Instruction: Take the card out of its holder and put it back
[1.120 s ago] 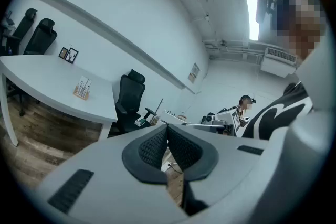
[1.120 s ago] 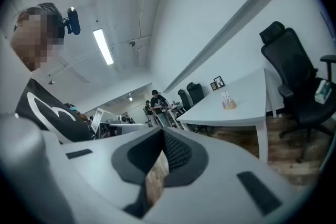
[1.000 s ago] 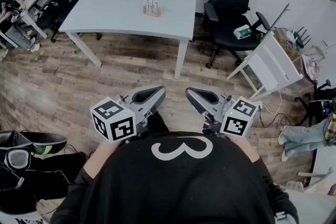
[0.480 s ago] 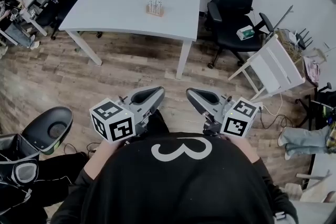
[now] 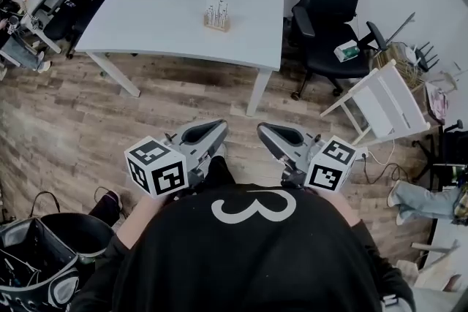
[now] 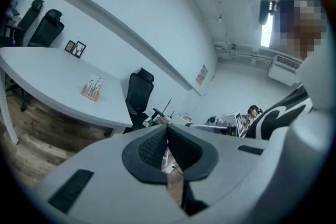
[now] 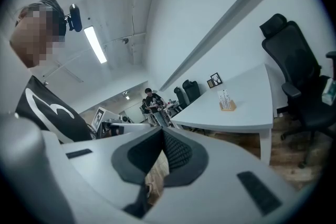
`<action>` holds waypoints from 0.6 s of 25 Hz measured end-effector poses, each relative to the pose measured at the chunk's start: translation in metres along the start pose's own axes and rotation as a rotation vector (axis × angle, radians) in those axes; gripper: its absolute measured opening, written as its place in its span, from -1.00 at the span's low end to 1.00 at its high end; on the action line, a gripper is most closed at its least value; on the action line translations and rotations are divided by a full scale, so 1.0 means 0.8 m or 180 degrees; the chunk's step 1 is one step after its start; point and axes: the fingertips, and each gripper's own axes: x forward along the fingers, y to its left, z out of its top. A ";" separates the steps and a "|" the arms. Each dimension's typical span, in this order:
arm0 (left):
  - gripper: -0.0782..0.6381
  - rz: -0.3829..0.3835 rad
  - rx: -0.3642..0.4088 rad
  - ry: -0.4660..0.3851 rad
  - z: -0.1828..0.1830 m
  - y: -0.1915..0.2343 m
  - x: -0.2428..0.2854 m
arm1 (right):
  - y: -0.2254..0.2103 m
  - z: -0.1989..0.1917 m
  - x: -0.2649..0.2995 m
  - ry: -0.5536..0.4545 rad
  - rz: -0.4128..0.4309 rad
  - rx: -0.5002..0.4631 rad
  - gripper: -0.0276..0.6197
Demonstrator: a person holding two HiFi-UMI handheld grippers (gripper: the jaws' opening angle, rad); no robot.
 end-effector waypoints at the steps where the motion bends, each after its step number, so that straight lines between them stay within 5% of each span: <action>1: -0.74 -0.0005 -0.0003 0.0007 0.008 0.010 0.006 | -0.008 0.006 0.008 -0.0008 -0.0004 0.0010 -0.89; 15: -0.74 -0.0069 -0.0020 0.0229 0.119 0.159 0.083 | -0.138 0.092 0.128 -0.0056 -0.0119 0.0231 -0.89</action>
